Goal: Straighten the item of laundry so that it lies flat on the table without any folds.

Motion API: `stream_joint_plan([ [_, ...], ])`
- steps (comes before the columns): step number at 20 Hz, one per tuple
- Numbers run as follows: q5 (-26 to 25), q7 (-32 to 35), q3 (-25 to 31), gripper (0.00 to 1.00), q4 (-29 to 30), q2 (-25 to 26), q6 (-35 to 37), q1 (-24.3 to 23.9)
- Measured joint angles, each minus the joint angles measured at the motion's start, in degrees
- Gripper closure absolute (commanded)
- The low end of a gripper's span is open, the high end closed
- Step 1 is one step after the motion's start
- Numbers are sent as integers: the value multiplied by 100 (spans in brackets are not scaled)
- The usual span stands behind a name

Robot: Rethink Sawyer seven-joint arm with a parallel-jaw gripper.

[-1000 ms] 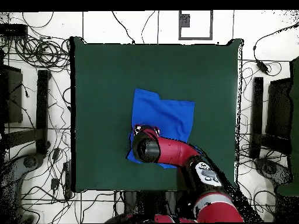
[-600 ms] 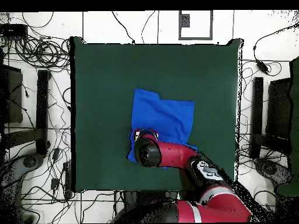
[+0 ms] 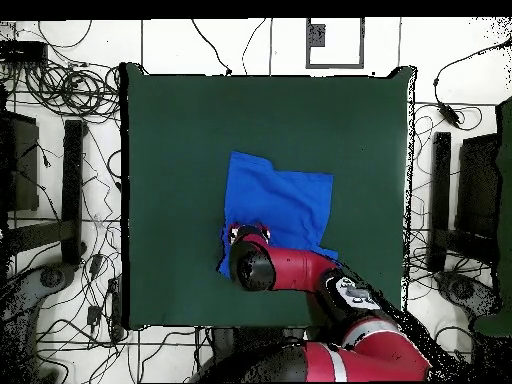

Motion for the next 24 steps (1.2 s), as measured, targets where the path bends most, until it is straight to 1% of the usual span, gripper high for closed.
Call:
stream_joint_plan([
  [7,1,0,-1,0,325,-299,0,129],
  [15,32,0,-2,0,825,-1003,41,376],
  [19,167,1,-1,0,1040,-1391,105,566],
  [24,236,1,-1,0,1185,-1550,106,610],
])
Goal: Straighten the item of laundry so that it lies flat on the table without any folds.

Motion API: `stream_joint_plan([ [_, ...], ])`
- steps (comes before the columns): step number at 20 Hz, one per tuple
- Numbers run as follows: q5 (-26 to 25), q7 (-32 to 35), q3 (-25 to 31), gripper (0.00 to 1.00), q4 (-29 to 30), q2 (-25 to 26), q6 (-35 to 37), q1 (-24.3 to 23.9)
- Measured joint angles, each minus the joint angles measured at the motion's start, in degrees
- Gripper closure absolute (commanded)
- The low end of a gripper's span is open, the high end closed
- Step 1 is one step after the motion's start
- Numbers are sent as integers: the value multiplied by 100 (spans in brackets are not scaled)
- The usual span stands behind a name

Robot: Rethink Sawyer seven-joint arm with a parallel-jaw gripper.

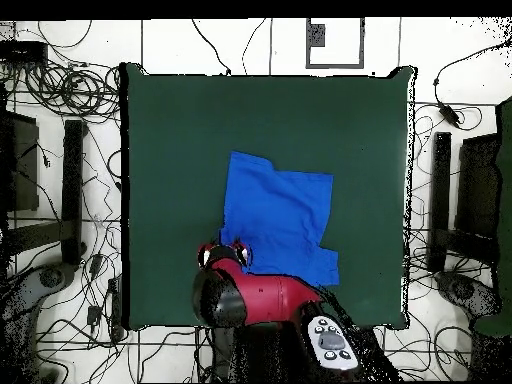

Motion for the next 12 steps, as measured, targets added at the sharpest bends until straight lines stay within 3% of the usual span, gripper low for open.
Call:
stream_joint_plan([
  [12,7,0,-6,0,247,-39,-6,79],
])
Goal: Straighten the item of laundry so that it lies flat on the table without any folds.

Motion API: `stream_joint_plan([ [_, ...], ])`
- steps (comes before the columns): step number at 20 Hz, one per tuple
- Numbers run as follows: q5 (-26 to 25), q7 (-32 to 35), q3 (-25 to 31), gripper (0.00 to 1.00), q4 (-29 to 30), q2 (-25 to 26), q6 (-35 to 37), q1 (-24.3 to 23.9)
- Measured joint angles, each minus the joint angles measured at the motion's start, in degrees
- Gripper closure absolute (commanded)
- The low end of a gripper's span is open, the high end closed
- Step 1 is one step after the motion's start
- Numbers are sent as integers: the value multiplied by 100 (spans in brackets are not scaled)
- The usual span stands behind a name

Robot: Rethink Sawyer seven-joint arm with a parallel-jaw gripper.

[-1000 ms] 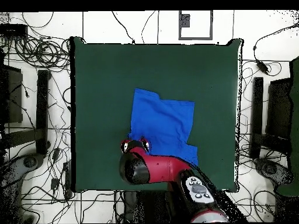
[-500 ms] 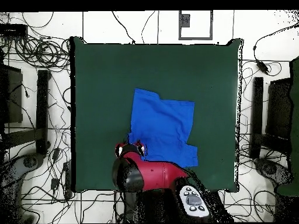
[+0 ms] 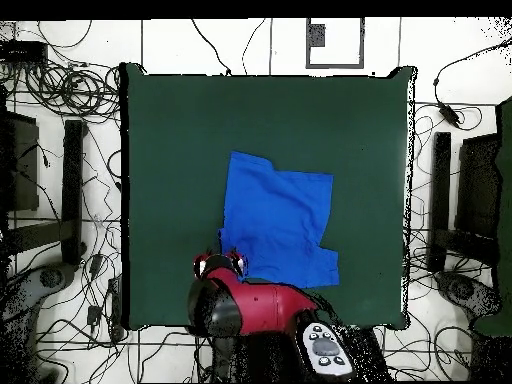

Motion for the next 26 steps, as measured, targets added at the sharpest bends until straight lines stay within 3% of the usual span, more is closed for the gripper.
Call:
stream_joint_plan([
  [7,4,0,-36,0,23,238,-230,165],
  [26,11,-1,-401,0,22,1486,-1110,666],
])
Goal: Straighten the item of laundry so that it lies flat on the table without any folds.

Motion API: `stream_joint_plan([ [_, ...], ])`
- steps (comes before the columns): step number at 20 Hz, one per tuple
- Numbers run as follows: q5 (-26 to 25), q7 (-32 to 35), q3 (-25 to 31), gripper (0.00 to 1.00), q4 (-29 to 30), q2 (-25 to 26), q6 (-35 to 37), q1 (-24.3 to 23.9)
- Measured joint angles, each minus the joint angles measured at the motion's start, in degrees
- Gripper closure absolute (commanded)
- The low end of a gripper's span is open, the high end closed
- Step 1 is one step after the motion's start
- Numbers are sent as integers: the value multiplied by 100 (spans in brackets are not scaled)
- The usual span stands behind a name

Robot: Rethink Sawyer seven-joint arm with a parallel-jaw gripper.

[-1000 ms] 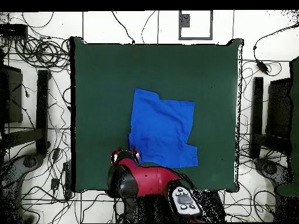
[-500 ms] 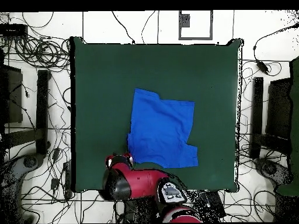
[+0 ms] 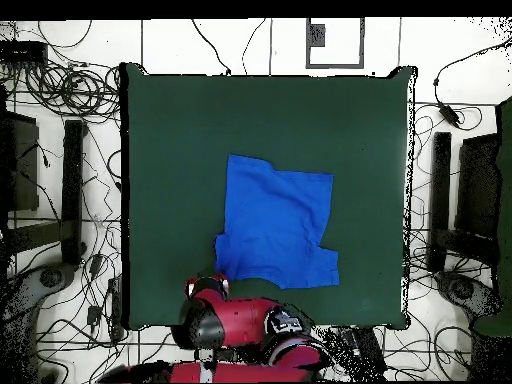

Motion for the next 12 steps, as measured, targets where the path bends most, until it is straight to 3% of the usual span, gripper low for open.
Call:
stream_joint_plan([
  [12,-1,0,-20,0,3,225,-211,1],
])
